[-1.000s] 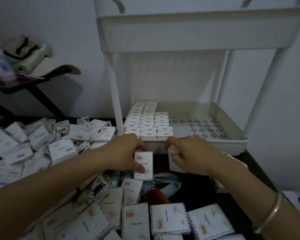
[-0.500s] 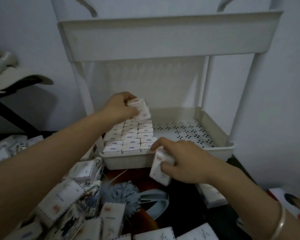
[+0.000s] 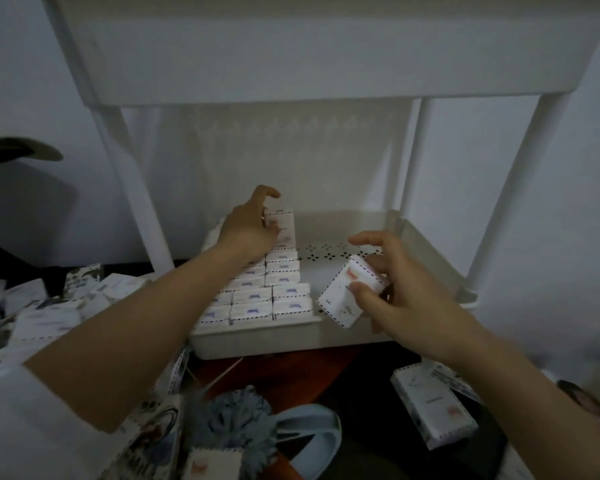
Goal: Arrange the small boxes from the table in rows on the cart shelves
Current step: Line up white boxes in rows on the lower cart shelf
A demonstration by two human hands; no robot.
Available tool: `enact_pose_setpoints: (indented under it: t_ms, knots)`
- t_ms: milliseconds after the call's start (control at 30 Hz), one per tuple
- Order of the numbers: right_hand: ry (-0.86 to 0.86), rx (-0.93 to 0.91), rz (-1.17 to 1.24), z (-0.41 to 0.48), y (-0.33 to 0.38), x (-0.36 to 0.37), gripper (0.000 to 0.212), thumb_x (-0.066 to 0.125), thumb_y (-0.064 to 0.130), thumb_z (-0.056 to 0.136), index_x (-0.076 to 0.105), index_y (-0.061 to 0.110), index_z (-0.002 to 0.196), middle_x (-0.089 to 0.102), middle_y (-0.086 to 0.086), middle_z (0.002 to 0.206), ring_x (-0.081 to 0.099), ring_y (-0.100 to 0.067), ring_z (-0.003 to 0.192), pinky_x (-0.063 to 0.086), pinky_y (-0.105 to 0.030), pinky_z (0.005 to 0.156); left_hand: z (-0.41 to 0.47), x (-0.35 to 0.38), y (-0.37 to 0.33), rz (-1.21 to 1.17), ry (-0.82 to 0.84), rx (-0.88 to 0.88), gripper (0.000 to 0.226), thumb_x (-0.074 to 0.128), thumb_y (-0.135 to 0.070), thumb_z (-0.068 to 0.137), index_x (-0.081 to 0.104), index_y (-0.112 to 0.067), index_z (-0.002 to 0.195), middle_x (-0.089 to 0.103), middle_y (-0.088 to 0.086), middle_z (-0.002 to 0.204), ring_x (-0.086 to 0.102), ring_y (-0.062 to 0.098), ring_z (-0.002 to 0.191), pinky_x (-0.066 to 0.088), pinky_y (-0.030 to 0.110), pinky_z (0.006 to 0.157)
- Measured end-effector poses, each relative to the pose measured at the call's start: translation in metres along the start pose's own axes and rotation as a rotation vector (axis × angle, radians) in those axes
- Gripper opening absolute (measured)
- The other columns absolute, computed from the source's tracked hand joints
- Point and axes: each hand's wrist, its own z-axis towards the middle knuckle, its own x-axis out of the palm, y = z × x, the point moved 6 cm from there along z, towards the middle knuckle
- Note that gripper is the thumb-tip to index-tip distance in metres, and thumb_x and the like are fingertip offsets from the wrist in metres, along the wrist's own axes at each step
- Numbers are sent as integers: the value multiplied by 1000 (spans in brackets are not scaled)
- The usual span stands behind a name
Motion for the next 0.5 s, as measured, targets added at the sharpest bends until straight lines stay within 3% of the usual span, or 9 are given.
enact_pose_setpoints:
  t_ms: [133, 300, 400, 467, 500]
  knots:
    - [-102, 60, 181, 2, 0, -6, 31, 57, 20, 91, 41, 37, 111, 68, 7, 98, 66, -14, 58, 55, -31, 53, -9, 9, 0, 143, -11, 168, 38, 51, -9, 86, 47, -33, 116, 57, -1, 116, 58, 19, 91, 50, 34, 76]
    - [-266, 81, 266, 15, 2, -22, 26, 58, 12, 93, 52, 26, 115, 67, 5, 98, 66, -8, 56, 45, -15, 46, -13, 15, 1, 220, 33, 219, 27, 48, -10, 85, 59, -27, 102, 66, -5, 96, 60, 18, 85, 45, 30, 73]
    - [-297, 87, 146, 39, 0, -25, 29, 58, 23, 93, 55, 38, 119, 66, 7, 102, 68, -6, 61, 53, -25, 50, -16, 16, 0, 238, -6, 251, 26, 47, -9, 85, 64, -24, 98, 69, -3, 92, 59, 19, 85, 47, 34, 78]
    - [-317, 85, -18, 61, 0, -24, 33, 57, 33, 93, 52, 49, 120, 66, 11, 100, 69, -8, 65, 58, -38, 58, -15, 16, 3, 253, -66, 250, 27, 46, -8, 86, 67, -23, 93, 67, 2, 87, 57, 21, 86, 44, 33, 74]
    - [-336, 77, -135, 73, 0, -23, 35, 56, 34, 93, 51, 49, 124, 65, 11, 96, 68, -9, 70, 57, -37, 63, -14, 15, 7, 253, -97, 220, 27, 47, -9, 86, 68, -24, 90, 66, 3, 86, 56, 21, 87, 43, 31, 73]
